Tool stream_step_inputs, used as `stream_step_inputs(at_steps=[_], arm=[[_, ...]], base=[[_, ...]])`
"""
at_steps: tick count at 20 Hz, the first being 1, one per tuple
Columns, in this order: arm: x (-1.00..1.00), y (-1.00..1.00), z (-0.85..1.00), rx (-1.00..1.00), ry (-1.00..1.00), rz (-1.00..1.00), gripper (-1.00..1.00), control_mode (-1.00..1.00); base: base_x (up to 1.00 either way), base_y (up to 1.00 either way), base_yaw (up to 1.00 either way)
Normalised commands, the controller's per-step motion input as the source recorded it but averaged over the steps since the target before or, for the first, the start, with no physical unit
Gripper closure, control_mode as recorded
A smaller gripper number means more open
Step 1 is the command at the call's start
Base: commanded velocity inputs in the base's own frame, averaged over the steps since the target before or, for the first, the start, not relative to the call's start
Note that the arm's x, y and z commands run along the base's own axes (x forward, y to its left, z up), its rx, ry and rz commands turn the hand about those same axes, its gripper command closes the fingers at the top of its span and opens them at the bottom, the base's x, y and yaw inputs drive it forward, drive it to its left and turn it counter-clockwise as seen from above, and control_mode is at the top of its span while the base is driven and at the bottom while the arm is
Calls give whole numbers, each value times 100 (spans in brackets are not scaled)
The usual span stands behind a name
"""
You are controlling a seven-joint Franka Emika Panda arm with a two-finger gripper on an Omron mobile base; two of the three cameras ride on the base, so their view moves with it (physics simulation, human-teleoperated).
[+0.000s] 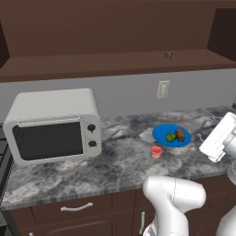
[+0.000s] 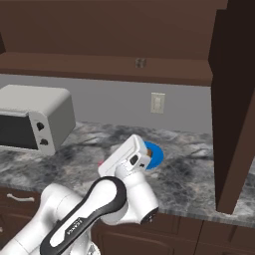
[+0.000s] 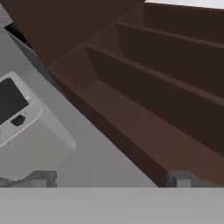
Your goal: Pick the avocado and bread from the counter and place them on the plate. Then pick the jam from the cabinet and place it next to the plate. Lastly close the cabinet door.
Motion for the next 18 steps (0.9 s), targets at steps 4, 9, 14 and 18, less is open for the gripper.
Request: stream_step_inputs(at_steps=[4,9,14,18], arm=[[-15,-20,0,-12,-11,-10,-100,-100],[-16,-18,1,-9,-11,-14,-100,-100],[-10,-7,7,-12,-9,-16,-100,-100],[-9,-10,8,-11,-8,-16,-100,-100]], base=[[0,0,0],[0,0,0],[0,0,0],[0,0,0]])
